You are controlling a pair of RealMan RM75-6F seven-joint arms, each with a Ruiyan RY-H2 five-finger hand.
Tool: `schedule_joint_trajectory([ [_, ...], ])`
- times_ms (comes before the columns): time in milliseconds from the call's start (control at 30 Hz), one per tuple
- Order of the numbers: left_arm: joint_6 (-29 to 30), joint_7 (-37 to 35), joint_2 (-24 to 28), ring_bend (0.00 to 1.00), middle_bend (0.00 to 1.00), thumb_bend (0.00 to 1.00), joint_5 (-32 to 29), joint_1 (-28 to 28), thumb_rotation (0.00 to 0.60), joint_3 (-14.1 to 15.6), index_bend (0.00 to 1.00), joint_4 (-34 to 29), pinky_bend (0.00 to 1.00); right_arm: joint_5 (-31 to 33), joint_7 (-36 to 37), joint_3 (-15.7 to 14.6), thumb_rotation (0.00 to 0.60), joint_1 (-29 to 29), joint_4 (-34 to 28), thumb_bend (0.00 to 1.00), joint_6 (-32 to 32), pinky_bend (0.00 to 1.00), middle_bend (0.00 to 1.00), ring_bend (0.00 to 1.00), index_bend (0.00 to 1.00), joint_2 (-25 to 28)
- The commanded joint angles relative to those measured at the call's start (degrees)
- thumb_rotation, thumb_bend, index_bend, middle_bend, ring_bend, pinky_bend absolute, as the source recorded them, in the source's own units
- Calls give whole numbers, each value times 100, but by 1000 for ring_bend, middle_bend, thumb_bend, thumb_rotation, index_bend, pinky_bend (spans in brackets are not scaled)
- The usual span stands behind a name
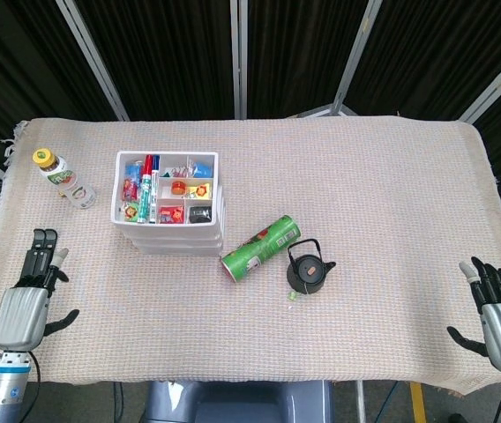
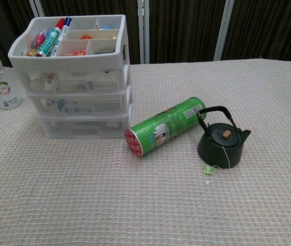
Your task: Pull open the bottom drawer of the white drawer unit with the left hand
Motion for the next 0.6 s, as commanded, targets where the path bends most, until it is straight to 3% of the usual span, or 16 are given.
schedule_joint_trajectory([
  [33,-487,-650,-241,829,783,352,-387,-225,600,-125,0,-104,654,1,45,-2,600,-5,-29,68,2,0,0,0,0,31],
  [333,-2062,-1891,-91,870,823,557,-1759,-782,600,-377,0,-1031,694,-3,90,-16,600,-5,-73,68,-20,0,0,0,0,80],
  [600,-3174,-2506,-121,871,825,585,-2976,-1318,600,-666,0,-1186,695,-14,206,-20,600,-7,-105,68,-22,0,0,0,0,146],
])
